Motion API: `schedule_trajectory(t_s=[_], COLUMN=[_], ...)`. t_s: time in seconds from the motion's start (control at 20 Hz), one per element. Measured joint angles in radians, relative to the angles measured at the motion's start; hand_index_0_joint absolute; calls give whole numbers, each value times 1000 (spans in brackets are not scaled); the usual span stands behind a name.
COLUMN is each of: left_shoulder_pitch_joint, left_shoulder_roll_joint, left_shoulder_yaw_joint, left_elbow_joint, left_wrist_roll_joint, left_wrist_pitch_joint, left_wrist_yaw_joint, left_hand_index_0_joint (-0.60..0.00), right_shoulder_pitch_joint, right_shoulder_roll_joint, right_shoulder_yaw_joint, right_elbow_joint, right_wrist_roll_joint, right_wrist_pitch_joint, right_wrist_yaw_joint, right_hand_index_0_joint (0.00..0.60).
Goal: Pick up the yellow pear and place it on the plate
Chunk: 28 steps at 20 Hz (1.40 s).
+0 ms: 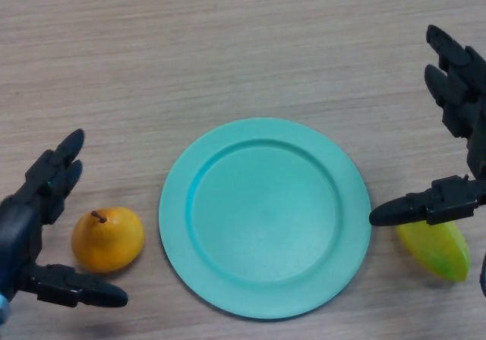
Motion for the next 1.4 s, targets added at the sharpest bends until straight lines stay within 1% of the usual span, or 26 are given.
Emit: schedule_trajectory(t_s=[0.3,0.4,0.45,0.5,0.55,0.6,0.65,0.7,0.75,0.8,0.9,1.0,1.1,1.2,1.4], left_shoulder_pitch_joint=[-47,-58,-70,-73,-78,-81,-82,-86,-90,-90,-88,-82,-67,-49,-47], left_shoulder_roll_joint=[0,0,0,0,0,0,1,5,16,25,27,27,28,29,32], left_shoulder_yaw_joint=[-46,-63,-67,-69,-78,-85,-86,-86,-86,-86,-89,-95,-96,-92,-31], left_elbow_joint=[112,152,192,204,206,211,222,236,249,256,255,242,199,116,-91], left_wrist_roll_joint=[0,2,59,97,100,114,153,177,222,237,273,274,296,296,280], left_wrist_pitch_joint=[-19,-32,-53,-55,-60,-64,-89,-112,-142,-165,-199,-207,-200,-187,-136], left_wrist_yaw_joint=[15,46,81,115,125,139,175,196,217,217,217,190,149,133,112], left_hand_index_0_joint=[0,0,0,-50,-198,-298,-448,-548,-600,-600,-600,-600,-600,-600,-600], right_shoulder_pitch_joint=[23,25,26,27,28,28,30,30,31,32,37,37,40,42,53], right_shoulder_roll_joint=[0,0,0,0,0,0,0,0,0,0,0,0,0,1,2], right_shoulder_yaw_joint=[-4,-11,-18,-22,-27,-26,-26,-26,-26,-27,-27,-27,-28,-27,-28], right_elbow_joint=[-15,-17,-29,-45,-54,-54,-54,-55,-62,-63,-66,-88,-94,-110,-156], right_wrist_roll_joint=[0,0,0,0,0,0,0,0,1,1,2,2,41,40,42], right_wrist_pitch_joint=[1,1,18,37,39,39,39,42,62,64,68,90,94,138,172], right_wrist_yaw_joint=[1,1,1,1,0,0,0,0,0,0,0,0,0,0,0], right_hand_index_0_joint=[0,0,0,0,0,0,0,0,0,0,0,0,0,0,0])
